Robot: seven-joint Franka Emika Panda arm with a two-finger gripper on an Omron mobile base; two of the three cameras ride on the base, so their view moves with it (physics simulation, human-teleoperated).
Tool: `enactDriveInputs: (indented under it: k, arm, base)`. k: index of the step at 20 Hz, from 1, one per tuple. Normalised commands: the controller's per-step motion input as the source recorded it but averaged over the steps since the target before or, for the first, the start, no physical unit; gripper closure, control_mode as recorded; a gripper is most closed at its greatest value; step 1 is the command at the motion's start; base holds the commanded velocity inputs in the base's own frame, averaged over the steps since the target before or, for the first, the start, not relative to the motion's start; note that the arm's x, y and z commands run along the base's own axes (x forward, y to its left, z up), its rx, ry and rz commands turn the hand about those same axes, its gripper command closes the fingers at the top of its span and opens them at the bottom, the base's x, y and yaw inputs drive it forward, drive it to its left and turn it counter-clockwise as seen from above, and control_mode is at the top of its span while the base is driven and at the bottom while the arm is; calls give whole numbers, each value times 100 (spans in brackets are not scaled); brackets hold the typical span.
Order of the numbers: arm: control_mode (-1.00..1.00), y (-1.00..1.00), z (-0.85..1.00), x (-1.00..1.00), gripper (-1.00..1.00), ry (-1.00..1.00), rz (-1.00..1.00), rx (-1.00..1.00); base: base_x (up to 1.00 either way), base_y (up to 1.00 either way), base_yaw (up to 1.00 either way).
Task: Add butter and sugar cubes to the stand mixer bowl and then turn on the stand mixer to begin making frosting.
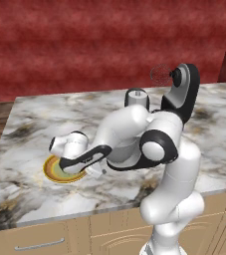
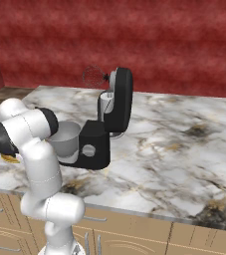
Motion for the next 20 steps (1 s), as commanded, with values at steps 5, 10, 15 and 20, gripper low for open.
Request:
enactDriveInputs:
  k: [5, 10, 15, 20]
  arm:
    - [-100, 0, -6, 18, -100, 1, 0, -4]
    - [-100, 0, -18, 14, -100, 0, 0, -5]
    - [-100, 0, -28, 2, -100, 0, 1, -3]
    - [-100, 0, -20, 0, -100, -1, 7, 0]
  base:
    - [0, 0, 0]
    - [0, 0, 0]
    - [0, 0, 0]
    - [0, 0, 0]
